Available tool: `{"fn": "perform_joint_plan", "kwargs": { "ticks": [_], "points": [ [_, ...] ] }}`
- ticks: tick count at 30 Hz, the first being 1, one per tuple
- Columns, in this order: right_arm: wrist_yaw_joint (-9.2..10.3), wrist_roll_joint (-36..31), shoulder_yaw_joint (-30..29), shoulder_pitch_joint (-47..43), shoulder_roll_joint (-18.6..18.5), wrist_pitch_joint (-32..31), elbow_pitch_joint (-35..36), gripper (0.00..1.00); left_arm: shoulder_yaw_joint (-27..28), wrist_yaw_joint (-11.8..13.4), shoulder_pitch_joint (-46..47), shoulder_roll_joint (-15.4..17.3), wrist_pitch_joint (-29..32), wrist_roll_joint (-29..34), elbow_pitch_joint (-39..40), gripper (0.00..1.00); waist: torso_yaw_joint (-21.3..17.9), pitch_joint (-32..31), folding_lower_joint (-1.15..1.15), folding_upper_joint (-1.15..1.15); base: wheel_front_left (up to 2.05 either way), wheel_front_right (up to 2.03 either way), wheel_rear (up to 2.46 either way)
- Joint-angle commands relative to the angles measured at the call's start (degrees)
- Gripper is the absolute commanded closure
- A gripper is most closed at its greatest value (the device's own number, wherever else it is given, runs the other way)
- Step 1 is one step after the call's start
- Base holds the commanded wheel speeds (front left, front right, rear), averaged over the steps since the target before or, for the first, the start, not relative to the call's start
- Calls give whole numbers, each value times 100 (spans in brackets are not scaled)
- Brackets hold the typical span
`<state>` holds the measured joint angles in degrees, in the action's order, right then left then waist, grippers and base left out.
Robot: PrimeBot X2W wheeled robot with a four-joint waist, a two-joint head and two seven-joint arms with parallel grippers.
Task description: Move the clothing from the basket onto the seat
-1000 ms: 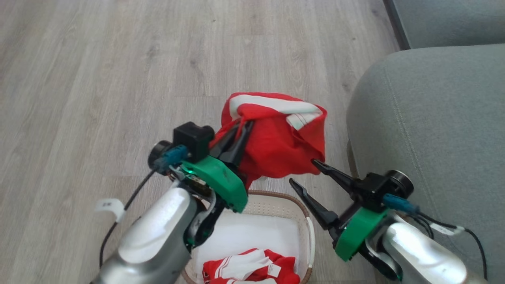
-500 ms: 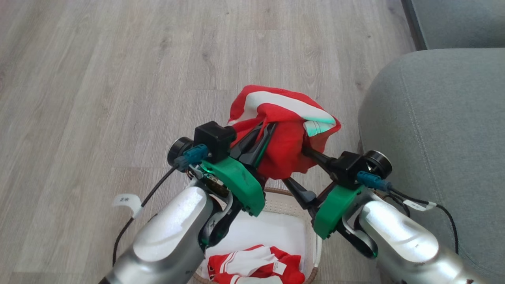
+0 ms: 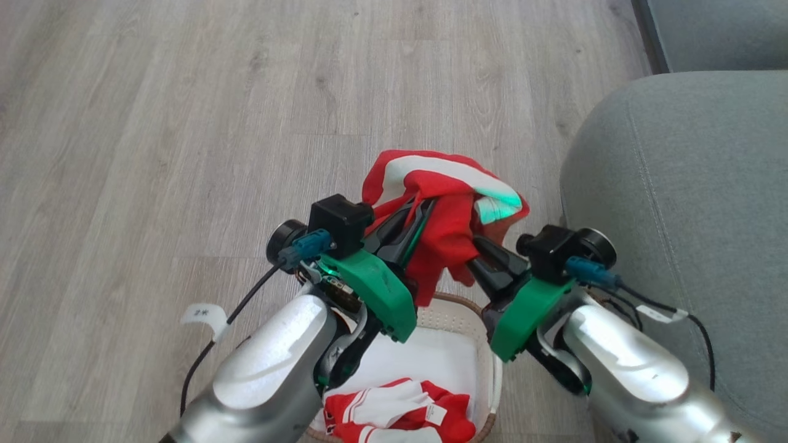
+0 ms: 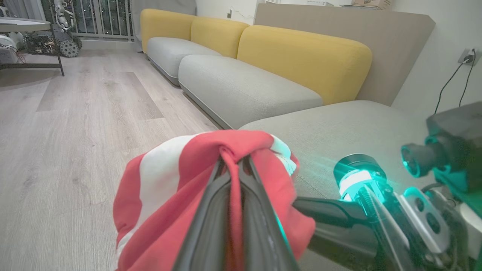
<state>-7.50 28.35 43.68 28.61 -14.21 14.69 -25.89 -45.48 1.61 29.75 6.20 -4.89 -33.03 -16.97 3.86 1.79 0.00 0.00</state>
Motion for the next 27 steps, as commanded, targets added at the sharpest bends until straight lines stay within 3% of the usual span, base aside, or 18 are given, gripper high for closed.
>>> {"fn": "perform_joint_plan", "kwargs": {
  "ticks": [1, 14, 16, 19, 20, 21, 22, 27],
  "points": [
    [1, 87, -77, 62, 49, 31, 237, 100, 234, 33, 362, 44, -65, -34, 161, 100, -21, 8, 0, 0, 0, 0, 0],
    [1, 509, -584, -197, -83, 31, 707, 100, 282, 148, 213, 186, -150, -81, 103, 100, -217, 6, 0, 0, 0, 0, 0],
    [1, 534, -682, -239, -105, 31, 771, 100, 285, 160, 192, 193, -171, -91, 117, 67, -259, 5, 0, 0, 0, 0, 0],
    [1, 530, -877, -332, -147, 31, 906, 100, 281, 175, 151, 202, -190, -109, 125, 54, -332, -1, 0, 0, 0, 0, 0],
    [1, 528, -950, -377, -172, 31, 943, 100, 274, 179, 134, 209, -190, -112, 128, 38, -366, -4, 0, 0, 0, 0, 0],
    [1, 530, -1030, -430, -198, 31, 965, 100, 258, 178, 120, 216, -186, -110, 133, 7, -398, -8, 0, 0, 0, 0, 0],
    [1, 542, -1125, -480, -212, 31, 1001, 100, 237, 172, 105, 228, -173, -106, 139, 0, -441, -12, 0, 0, 0, 0, 0],
    [1, 469, -1560, -721, -297, 31, 1298, 100, 178, 192, 21, 253, -189, -96, 207, 0, -688, -26, 0, 0, 0, 0, 0]
  ]
}}
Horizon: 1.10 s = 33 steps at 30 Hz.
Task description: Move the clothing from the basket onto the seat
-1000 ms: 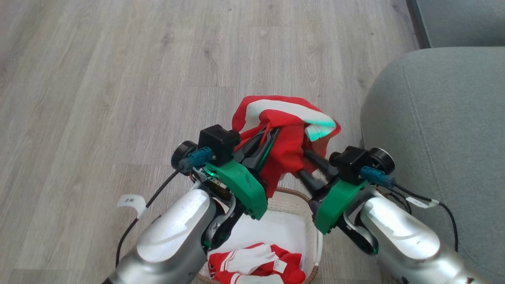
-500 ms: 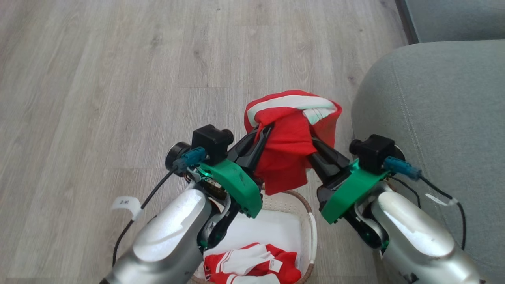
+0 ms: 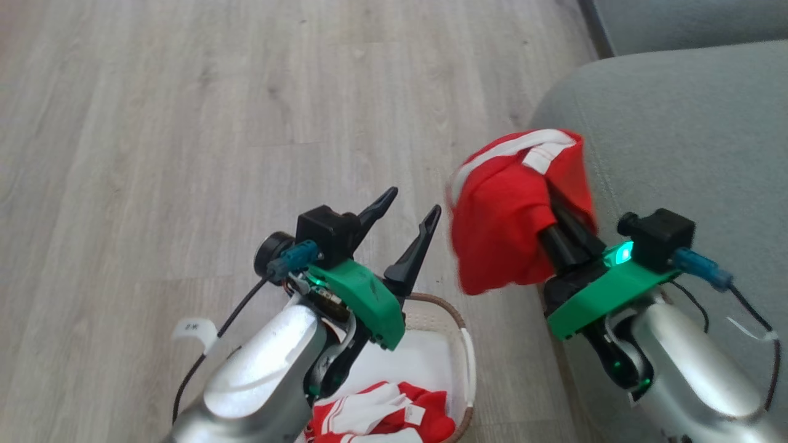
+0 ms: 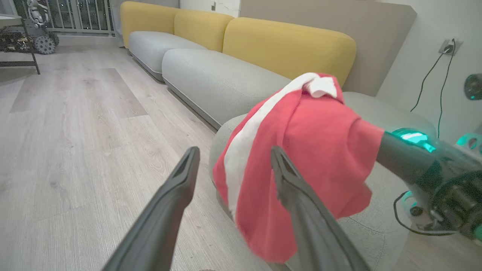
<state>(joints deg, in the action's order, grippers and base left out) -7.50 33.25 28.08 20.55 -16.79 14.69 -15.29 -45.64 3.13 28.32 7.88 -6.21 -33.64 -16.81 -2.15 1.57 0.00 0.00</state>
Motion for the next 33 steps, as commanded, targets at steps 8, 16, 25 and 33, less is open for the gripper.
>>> {"fn": "perform_joint_plan", "kwargs": {
  "ticks": [8, 16, 25, 33],
  "points": [
    [1, 117, -412, -182, -260, 31, 670, 100, 115, 53, 149, 118, -198, 67, 207, 0, -576, 23, 0, 0, 0, 0, 0],
    [1, 199, -663, -346, -597, 31, 1036, 100, 41, 50, 215, 25, -449, 171, 4, 0, -1150, 99, 0, 0, 0, 0, 0],
    [1, 167, -975, -545, -667, 31, 1341, 100, 72, 66, 293, 1, -729, 321, -277, 0, -1846, 163, 0, 0, 0, 0, 0],
    [1, 140, -1050, -566, -690, 31, 1471, 100, 160, 51, 375, -43, -827, 369, -431, 0, -2519, 251, 0, 0, 0, 0, 0]
  ]
}}
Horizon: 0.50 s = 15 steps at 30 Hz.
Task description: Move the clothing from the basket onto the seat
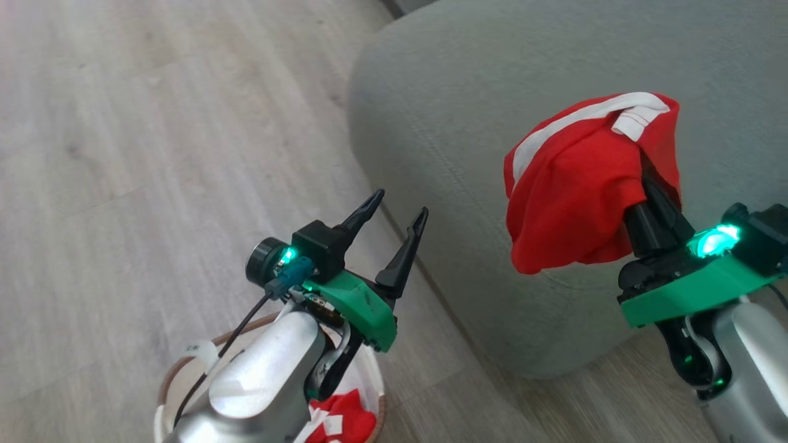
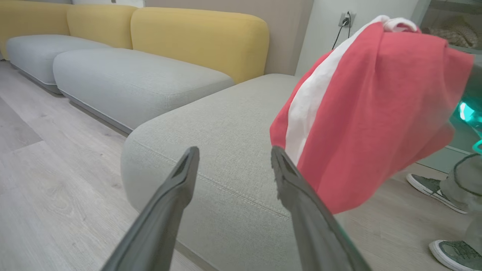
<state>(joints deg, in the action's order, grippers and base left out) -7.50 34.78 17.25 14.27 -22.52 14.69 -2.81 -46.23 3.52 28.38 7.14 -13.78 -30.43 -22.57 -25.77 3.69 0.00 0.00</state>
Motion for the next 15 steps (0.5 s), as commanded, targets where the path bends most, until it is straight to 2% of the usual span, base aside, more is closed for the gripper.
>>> {"fn": "perform_joint_plan", "kwargs": {
  "ticks": [1, 5, 15],
  "points": [
    [1, -12, 20, 61, -121, 31, 233, 100, 220, 4, 379, 23, -76, 53, 128, 0, -217, 53, 0, 0, 0, 0, 0],
    [1, -4, -15, 72, -107, 31, 269, 100, 227, -14, 415, -2, -92, 82, 68, 0, -434, 81, 0, 0, 0, 0, 0],
    [1, 5, -370, 119, -94, 31, 371, 100, 169, -101, 602, -110, -107, 141, -86, 0, -481, 210, 0, 0, 0, 0, 0]
  ]
}}
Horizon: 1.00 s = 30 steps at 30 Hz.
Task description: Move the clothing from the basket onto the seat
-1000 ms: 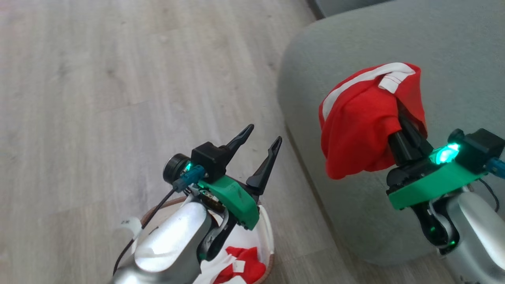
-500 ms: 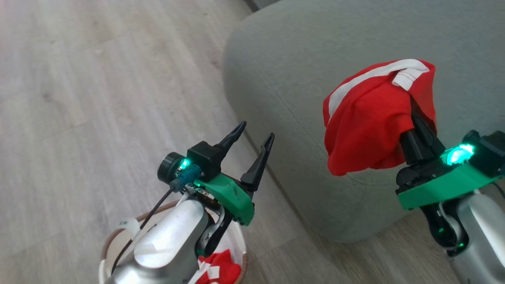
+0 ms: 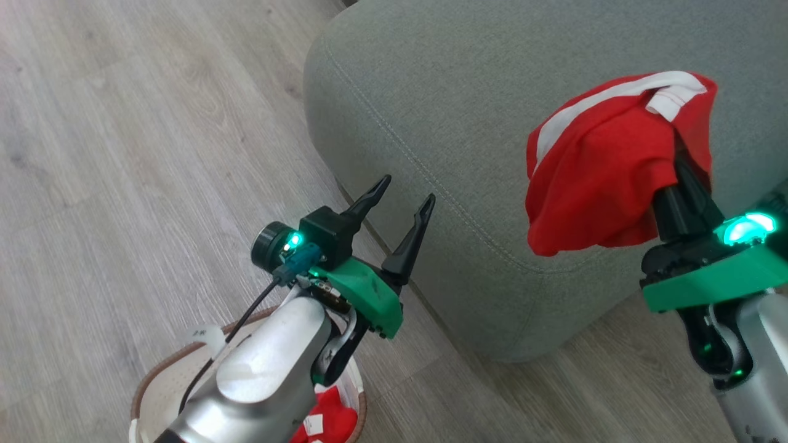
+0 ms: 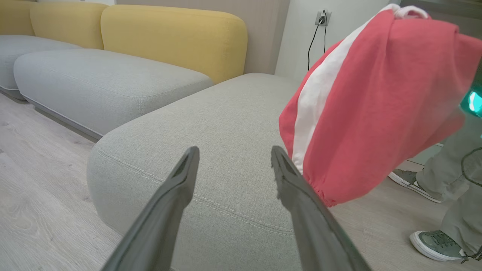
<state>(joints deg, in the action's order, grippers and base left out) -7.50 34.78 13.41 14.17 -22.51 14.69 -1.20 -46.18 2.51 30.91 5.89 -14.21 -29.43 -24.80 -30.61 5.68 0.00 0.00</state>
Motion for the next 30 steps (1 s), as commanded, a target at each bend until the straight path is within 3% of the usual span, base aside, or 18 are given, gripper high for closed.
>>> {"fn": "perform_joint_plan", "kwargs": {
  "ticks": [1, 13, 30],
  "points": [
    [1, 6, 9, 185, -107, 31, 211, 100, 162, -2, 365, 6, -65, 46, 126, 0, 4, 34, 0, 0, 0, 0, 0],
    [1, 279, -36, 1427, -418, 31, -440, 100, 68, 49, 591, -59, -38, 183, 90, 0, 244, 466, 0, 0, 0, 0, 0],
    [1, 1203, -51, 3354, -1307, 31, -2117, 100, -502, 116, 1723, -266, 287, 606, -26, 0, 869, 2018, 0, 0, 0, 0, 0]
  ]
}}
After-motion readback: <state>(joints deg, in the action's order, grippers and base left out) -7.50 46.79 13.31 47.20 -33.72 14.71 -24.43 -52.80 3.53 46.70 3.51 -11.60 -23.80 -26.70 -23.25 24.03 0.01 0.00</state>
